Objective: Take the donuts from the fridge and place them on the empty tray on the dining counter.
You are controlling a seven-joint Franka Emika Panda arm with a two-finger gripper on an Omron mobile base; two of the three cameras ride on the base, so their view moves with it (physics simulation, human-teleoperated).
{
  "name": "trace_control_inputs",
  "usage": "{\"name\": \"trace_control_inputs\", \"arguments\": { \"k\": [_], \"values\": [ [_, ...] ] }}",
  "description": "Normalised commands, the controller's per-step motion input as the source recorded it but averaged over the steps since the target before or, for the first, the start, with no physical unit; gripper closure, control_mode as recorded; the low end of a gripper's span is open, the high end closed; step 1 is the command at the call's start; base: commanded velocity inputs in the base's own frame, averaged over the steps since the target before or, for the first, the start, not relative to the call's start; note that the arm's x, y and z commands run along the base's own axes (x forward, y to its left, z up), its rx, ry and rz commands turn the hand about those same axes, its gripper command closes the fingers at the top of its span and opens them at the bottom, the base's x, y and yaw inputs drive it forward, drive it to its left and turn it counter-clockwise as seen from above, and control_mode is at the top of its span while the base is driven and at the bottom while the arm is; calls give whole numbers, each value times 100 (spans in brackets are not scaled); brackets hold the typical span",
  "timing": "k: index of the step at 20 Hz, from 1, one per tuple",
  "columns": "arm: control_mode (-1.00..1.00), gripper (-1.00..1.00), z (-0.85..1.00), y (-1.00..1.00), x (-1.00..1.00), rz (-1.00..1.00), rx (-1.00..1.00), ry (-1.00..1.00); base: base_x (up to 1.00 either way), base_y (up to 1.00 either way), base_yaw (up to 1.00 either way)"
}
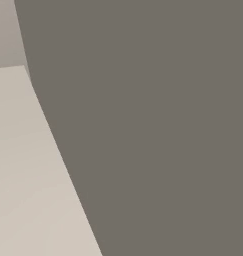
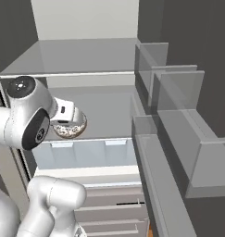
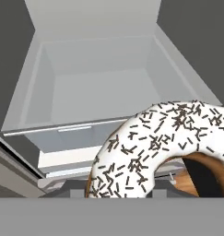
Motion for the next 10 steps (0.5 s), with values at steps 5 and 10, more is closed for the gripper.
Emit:
{"name": "trace_control_inputs", "arguments": {
  "k": [5,10],
  "values": [
    [-100,100,63,0,-100,0,0,-1,0,0,0],
    [100,100,61,0,-80,0,0,-8,-20,0,0]
  ]
}}
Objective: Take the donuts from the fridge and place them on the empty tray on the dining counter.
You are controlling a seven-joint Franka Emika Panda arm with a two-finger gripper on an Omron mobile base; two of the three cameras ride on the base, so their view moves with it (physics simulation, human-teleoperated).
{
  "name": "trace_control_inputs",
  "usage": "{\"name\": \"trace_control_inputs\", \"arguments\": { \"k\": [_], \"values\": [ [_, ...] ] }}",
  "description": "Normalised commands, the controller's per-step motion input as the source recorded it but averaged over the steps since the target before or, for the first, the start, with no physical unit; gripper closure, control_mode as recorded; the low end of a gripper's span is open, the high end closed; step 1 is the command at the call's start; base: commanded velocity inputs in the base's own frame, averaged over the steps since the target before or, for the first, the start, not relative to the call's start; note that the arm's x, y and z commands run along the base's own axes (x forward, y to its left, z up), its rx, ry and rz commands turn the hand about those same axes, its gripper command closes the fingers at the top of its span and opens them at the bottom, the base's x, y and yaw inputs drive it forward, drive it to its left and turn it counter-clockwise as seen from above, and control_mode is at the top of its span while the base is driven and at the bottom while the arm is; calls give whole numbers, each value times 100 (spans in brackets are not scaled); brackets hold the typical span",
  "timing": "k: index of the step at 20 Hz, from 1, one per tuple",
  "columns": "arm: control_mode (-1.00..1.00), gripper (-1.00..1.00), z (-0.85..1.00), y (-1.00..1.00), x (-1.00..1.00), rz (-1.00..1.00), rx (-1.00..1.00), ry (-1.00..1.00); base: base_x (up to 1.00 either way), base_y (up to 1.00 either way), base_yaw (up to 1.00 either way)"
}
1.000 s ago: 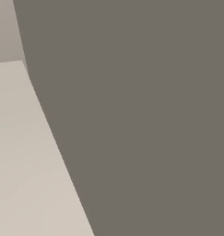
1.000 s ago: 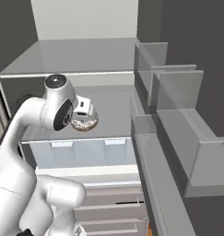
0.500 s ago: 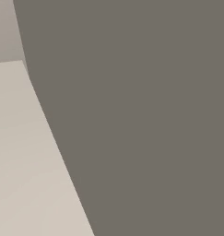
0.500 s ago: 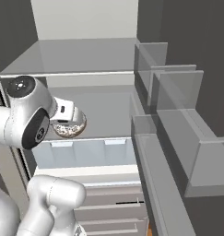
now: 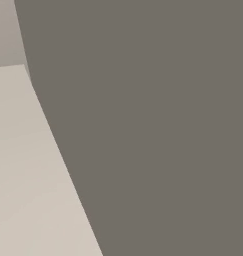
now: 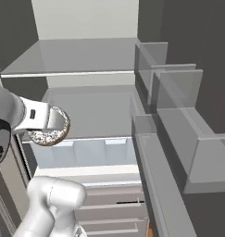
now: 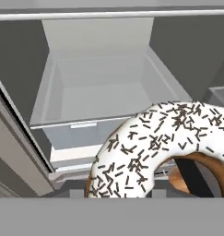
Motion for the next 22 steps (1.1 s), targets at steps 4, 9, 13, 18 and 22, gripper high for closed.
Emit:
{"name": "trace_control_inputs", "arguments": {
  "k": [4,9,13,18,22],
  "values": [
    [100,100,0,0,0,0,0,0,-100,0,0],
    [100,100,0,0,0,0,0,0,-100,0,0],
    [100,100,0,0,0,0,0,0,-100,-24,-4],
    [100,100,0,0,0,0,0,0,-84,-27,-47],
    [100,100,0,0,0,0,0,0,-1,0,-95]
  ]
}}
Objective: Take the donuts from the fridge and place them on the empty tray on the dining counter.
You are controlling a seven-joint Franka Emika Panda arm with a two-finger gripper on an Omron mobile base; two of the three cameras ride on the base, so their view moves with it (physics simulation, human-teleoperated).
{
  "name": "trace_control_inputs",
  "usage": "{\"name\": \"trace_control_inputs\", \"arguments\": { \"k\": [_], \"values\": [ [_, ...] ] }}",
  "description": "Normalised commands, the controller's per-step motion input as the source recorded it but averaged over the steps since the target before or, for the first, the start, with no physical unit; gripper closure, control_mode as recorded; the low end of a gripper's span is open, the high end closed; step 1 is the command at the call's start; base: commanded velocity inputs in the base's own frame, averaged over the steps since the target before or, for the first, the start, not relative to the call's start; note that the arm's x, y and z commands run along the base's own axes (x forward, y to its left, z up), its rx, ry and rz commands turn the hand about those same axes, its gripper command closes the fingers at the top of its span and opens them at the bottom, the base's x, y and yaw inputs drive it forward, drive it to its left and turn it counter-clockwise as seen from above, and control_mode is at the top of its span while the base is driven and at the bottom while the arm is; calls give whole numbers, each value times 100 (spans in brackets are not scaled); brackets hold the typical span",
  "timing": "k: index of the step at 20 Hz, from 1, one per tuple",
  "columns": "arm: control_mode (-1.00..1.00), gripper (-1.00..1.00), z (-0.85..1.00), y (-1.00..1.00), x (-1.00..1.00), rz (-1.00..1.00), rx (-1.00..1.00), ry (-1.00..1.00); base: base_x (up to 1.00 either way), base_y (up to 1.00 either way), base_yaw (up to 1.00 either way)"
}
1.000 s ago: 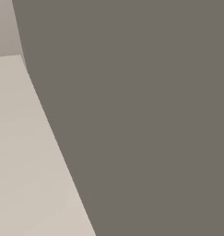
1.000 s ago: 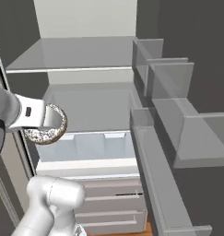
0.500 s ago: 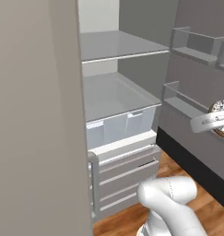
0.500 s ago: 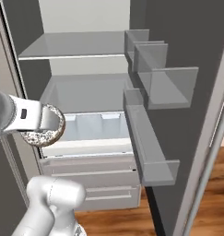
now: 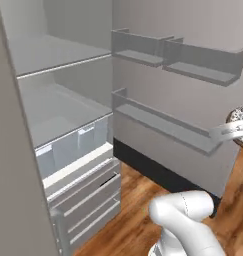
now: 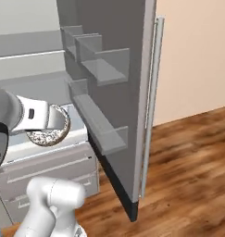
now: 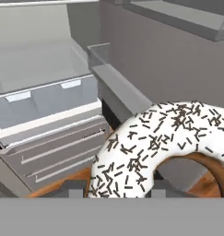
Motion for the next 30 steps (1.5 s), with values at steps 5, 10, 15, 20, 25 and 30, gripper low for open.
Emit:
{"name": "trace_control_inputs", "arguments": {
  "k": [5,10,15,20,25,30],
  "values": [
    [100,100,0,0,0,0,0,0,0,0,-98],
    [100,100,0,0,0,0,0,0,0,0,-100],
    [100,100,0,0,0,0,0,0,1,-41,-84],
    [100,100,0,0,0,0,0,0,34,-22,-76],
    [100,100,0,0,0,0,0,0,100,-74,-5],
    [100,100,0,0,0,0,0,0,77,-100,4]
  ]
}}
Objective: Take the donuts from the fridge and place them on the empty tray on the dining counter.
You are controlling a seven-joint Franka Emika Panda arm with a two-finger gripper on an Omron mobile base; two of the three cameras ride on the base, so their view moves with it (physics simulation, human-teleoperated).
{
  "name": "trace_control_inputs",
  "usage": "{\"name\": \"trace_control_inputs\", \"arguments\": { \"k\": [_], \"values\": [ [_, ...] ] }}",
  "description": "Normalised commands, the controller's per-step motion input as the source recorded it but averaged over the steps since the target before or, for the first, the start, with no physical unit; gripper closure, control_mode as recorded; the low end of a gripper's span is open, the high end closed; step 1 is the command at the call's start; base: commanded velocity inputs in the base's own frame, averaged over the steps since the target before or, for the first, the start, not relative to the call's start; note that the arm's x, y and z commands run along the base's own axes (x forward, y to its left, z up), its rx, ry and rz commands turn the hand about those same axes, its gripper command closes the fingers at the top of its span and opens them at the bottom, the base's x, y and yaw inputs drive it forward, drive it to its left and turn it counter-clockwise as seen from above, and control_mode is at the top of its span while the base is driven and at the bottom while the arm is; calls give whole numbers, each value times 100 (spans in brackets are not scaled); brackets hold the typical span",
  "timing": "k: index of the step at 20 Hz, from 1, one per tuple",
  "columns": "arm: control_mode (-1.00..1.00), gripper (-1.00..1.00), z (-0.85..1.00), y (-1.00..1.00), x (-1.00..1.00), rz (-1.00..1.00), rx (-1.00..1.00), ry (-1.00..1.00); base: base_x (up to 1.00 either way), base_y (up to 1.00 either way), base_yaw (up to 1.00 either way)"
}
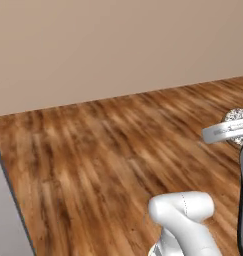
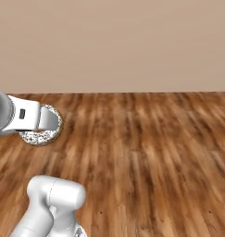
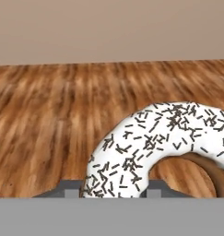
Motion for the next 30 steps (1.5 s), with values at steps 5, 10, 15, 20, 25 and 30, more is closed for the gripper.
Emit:
{"name": "trace_control_inputs", "arguments": {
  "k": [5,10,15,20,25,30],
  "values": [
    [100,100,0,0,0,0,0,0,76,-100,6],
    [100,100,0,0,0,0,0,0,100,-100,14],
    [100,100,0,0,0,0,0,0,100,-98,16],
    [100,100,0,0,0,0,0,0,100,-61,8],
    [100,100,0,0,0,0,0,0,100,-9,-8],
    [100,100,0,0,0,0,0,0,100,40,-23]
  ]
}}
